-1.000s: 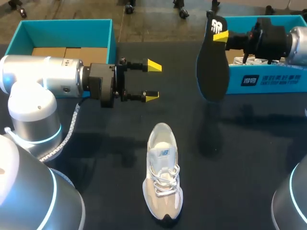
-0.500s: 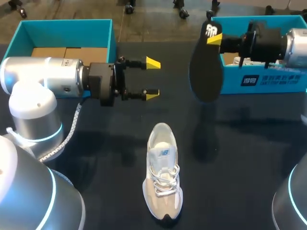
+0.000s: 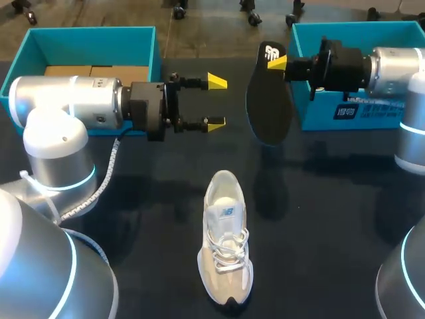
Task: Take the shoe out of the shoebox, open the shoe tongue, remove and reinsert the insole, then place the shoe into the shoebox
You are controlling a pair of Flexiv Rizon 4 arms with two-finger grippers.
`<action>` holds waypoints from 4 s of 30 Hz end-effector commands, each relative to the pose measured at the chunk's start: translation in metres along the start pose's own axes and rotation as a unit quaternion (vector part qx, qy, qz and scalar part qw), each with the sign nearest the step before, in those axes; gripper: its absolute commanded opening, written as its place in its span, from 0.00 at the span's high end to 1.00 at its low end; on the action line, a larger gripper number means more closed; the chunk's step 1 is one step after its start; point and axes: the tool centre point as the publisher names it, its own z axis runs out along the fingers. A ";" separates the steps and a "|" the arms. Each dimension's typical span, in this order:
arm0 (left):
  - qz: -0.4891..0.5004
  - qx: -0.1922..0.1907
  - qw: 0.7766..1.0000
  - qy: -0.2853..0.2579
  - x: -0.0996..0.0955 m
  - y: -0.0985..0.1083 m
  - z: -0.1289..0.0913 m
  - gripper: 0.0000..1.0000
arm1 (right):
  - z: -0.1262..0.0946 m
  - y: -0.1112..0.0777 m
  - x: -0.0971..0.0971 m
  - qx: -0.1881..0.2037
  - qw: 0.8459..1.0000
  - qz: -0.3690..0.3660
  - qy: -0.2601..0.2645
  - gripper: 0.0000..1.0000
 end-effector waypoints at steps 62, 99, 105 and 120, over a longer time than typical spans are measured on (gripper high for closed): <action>0.092 -0.030 0.995 0.022 -0.011 0.008 0.046 0.68 | 0.030 -0.010 -0.024 0.032 0.999 0.027 -0.024 1.00; -0.111 0.040 0.993 0.007 -0.003 -0.024 -0.011 1.00 | -0.013 -0.040 -0.022 -0.025 0.999 0.012 -0.028 0.00; -0.117 0.047 0.992 -0.003 -0.007 -0.028 -0.016 1.00 | -0.018 -0.042 -0.022 -0.055 0.998 0.013 -0.030 0.00; -0.219 0.023 0.975 0.014 -0.015 -0.035 -0.023 1.00 | -0.018 -0.042 -0.022 -0.055 0.998 0.013 -0.030 0.00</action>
